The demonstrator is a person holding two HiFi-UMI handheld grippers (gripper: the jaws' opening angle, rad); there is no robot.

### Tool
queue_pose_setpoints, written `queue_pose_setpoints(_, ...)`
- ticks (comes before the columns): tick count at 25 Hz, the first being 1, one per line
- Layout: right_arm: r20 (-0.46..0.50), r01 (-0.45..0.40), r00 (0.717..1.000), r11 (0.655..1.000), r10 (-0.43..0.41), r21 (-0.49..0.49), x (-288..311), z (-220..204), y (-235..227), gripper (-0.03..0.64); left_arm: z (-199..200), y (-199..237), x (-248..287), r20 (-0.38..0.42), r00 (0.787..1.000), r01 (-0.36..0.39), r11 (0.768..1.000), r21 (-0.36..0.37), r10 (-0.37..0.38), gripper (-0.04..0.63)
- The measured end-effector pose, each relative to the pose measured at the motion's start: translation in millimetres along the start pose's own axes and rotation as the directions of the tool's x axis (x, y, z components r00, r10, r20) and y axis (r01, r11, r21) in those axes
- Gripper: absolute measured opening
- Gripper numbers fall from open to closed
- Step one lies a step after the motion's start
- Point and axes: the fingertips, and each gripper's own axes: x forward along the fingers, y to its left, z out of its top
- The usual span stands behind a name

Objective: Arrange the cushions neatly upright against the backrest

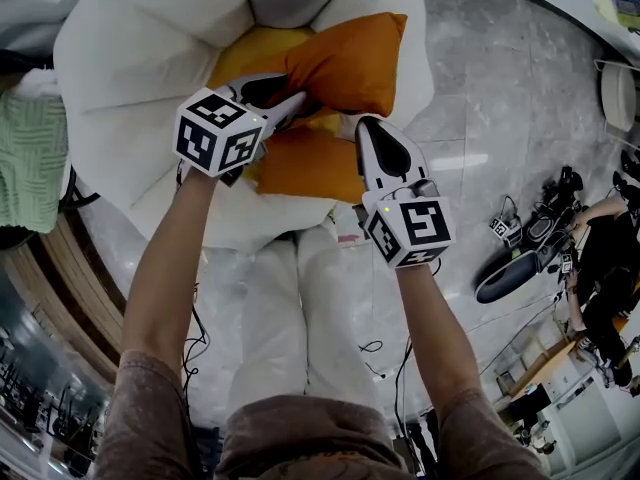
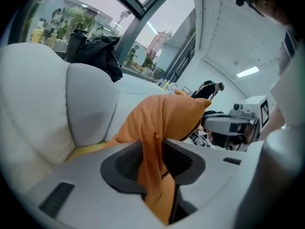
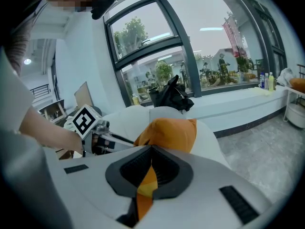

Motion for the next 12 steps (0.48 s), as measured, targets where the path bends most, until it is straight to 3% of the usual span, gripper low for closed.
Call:
queue_pose_setpoints(4,-0.002,0.007,1.000,1.000,-0.007,-0.010,-2.0,0.5,-13.5,0.018,16.5,-11.9,-4.2,0.043,0.992,0.116,0.993,-0.037,-0.115,0.132)
queue_pose_setpoints(8,-0.003,0.014,1.000,1.000,-0.014,-0.011,-4.8,1.3,-22.6,0.019,32.2,-12.4,-9.6,0.129,0.965,0.243,0.963,-0.114,-0.229,0.130)
queue_pose_setpoints(12,-0.007,0.013,1.000,1.000,-0.013,-0.006,-1.5,-2.3,-24.8,0.019,40.6,-0.8,-5.6,0.201,0.943,0.299,0.940,-0.168,-0.264,0.130)
